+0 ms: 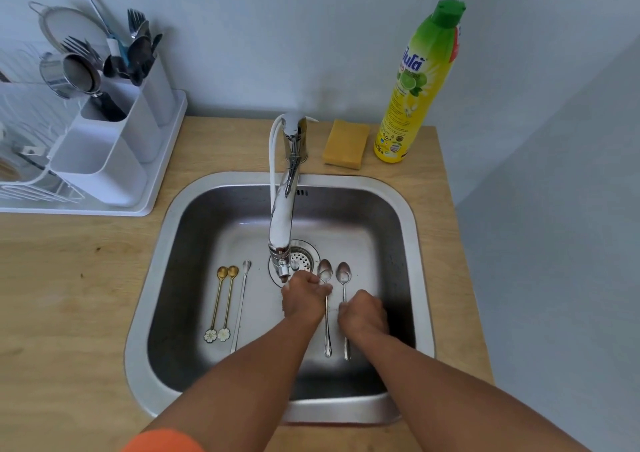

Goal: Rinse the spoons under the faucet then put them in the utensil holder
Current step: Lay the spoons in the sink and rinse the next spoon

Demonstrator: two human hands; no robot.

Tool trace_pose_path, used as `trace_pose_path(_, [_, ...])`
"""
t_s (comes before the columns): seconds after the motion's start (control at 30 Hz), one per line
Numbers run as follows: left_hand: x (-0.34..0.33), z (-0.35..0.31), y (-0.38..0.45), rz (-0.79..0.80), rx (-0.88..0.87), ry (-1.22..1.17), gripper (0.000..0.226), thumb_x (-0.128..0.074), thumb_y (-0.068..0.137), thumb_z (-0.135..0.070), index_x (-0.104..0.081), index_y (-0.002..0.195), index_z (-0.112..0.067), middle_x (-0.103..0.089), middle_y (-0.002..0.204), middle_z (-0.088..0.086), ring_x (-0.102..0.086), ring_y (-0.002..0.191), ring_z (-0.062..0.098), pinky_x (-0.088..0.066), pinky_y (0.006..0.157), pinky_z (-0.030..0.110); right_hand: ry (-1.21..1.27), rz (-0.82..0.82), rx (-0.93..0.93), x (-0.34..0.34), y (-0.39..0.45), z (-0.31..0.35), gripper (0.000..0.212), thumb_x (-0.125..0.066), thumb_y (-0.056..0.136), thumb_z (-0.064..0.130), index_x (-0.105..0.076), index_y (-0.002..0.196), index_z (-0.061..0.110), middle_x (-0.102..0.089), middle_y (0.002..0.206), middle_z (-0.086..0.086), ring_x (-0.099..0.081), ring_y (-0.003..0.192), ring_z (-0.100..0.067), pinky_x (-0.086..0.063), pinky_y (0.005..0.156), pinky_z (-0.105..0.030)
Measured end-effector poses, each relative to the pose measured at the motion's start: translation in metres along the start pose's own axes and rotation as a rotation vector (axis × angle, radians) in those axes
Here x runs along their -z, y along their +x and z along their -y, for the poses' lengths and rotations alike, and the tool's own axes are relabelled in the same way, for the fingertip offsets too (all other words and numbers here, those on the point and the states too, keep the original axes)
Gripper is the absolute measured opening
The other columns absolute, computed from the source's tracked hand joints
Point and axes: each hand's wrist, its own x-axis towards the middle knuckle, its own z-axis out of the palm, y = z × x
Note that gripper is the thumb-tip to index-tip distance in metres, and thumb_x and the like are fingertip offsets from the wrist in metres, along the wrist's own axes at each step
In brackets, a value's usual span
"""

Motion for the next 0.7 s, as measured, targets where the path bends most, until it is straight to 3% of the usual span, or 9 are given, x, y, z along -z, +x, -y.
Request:
trace_pose_path(0.2, [0.034,0.019,-0.001,-0.055,-0.038,-0.016,0.016,-0.068,0.096,-0.033,-0.069,0.091,-0.018,-0.072,0.088,0.002,-0.069,0.082,0.021,-0.057,0.076,0.034,0.061,-0.06,0.17,0.001,-0.015,0.012,0.028,-0.05,0.098,0.042,-0.064,0.104,0.018,-0.069,0.104,-0.006,-0.066,0.095,-0.027,-0.051,0.074,-0.032])
trace_pose_path(0.33, [0.072,0.032,-0.005,-0.12,-0.031,0.029,0.015,-0.058,0.1,-0.03,-0.065,0.089,-0.023,-0.07,0.088,0.0,-0.063,0.075,0.015,-0.043,0.057,0.024,0.23,0.085,0.284,-0.011,-0.031,0.035,0.019,-0.051,0.099,0.034,-0.062,0.094,0.02,-0.072,0.096,-0.003,-0.066,0.089,-0.024,-0.054,0.077,-0.034])
trace_pose_path(0.47, [0.112,0.051,-0.003,-0.185,0.012,0.161,0.01,-0.058,0.097,-0.024,-0.067,0.092,-0.022,-0.069,0.097,0.005,-0.064,0.087,0.027,-0.048,0.073,0.03,0.211,0.211,0.305,-0.024,-0.044,0.055,0.014,-0.051,0.097,0.027,-0.062,0.089,0.021,-0.072,0.099,-0.003,-0.066,0.093,-0.024,-0.051,0.078,-0.03])
trace_pose_path(0.7, [0.139,0.068,0.003,-0.16,0.083,0.242,0.018,-0.065,0.099,-0.025,-0.075,0.095,-0.011,-0.072,0.089,0.009,-0.071,0.081,0.025,-0.063,0.075,0.037,0.118,0.236,0.279,-0.036,-0.059,0.059,0.012,-0.053,0.098,0.027,-0.062,0.091,0.023,-0.07,0.105,-0.004,-0.064,0.093,-0.022,-0.044,0.075,-0.026])
